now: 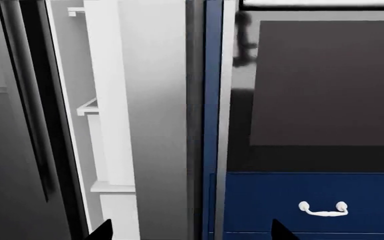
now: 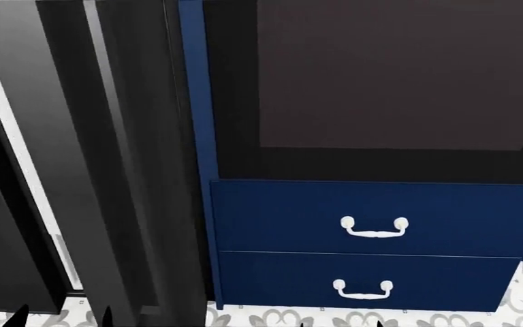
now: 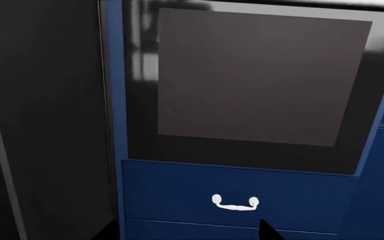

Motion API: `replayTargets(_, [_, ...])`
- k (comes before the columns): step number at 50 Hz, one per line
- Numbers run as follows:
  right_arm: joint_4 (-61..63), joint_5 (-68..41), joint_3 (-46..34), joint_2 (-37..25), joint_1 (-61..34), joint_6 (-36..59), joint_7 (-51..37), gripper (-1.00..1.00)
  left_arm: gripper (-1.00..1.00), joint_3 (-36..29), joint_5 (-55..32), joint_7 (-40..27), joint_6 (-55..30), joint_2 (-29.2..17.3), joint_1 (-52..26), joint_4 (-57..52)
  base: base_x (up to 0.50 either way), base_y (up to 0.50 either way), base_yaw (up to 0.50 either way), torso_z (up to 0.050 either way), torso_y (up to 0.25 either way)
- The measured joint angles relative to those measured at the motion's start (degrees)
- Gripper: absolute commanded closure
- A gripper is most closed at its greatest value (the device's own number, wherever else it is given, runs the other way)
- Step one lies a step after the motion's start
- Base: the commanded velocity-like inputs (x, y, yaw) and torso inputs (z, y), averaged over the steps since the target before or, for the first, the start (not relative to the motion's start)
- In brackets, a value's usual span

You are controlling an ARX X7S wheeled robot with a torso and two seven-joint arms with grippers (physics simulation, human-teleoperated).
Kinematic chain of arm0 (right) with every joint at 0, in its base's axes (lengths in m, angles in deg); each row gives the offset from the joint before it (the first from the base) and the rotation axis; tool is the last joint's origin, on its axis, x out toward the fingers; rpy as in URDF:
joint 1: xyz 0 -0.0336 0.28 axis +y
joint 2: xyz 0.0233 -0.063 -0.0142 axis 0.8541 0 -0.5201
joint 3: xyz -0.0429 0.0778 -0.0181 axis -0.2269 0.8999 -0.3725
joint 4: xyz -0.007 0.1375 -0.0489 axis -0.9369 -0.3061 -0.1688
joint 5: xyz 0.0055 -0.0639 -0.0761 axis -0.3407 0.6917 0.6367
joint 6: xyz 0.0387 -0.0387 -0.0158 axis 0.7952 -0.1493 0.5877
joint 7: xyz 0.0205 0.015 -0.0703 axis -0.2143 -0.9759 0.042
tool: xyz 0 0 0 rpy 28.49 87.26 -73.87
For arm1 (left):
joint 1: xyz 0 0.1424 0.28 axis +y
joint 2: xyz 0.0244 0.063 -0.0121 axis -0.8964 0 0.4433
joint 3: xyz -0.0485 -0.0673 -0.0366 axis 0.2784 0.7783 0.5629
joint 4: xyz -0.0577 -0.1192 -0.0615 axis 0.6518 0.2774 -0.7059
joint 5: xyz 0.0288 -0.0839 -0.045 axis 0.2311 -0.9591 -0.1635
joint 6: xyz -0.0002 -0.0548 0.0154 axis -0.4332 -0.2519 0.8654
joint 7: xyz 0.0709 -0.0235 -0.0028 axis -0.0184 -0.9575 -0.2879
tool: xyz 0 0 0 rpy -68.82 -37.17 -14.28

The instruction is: Close the fridge door

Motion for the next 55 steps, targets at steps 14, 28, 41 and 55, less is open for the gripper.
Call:
replayTargets(14, [0.07,-0.58,-0.6,-0.51,-0.09,-0.09,-0.6,-1.0,-1.0,-0.58,-0.48,-0.61,0.06,-0.54,-0.07,-0.09,0.0,-0.5,0.0,0.0,0.0])
replayTargets(28, [-0.04,-0.89,-1.27,-1.04,-0.24,0.04,-1.15,-1.0,-1.0,-1.25,-0.81,-1.14,0.12,-0.97,-0.21,0.04,0.0,-0.5,0.0,0.0,0.0])
replayTargets(41, [-0.26,-0.78,-2.02,-1.7,-0.4,0.4,-1.59,-1.0,-1.0,-1.89,-1.15,-1.66,0.19,-1.17,-0.28,0.24,0.1,-0.05,0.0,0.0,0.0])
replayTargets(55, [0.12,-0.69,-2.9,-2.16,-0.67,1.47,-2.14,-1.0,-1.0,-2.22,-1.65,-2.19,0.11,-1.74,-0.3,-0.15,0.5,0.0,0.0,0.0,0.0])
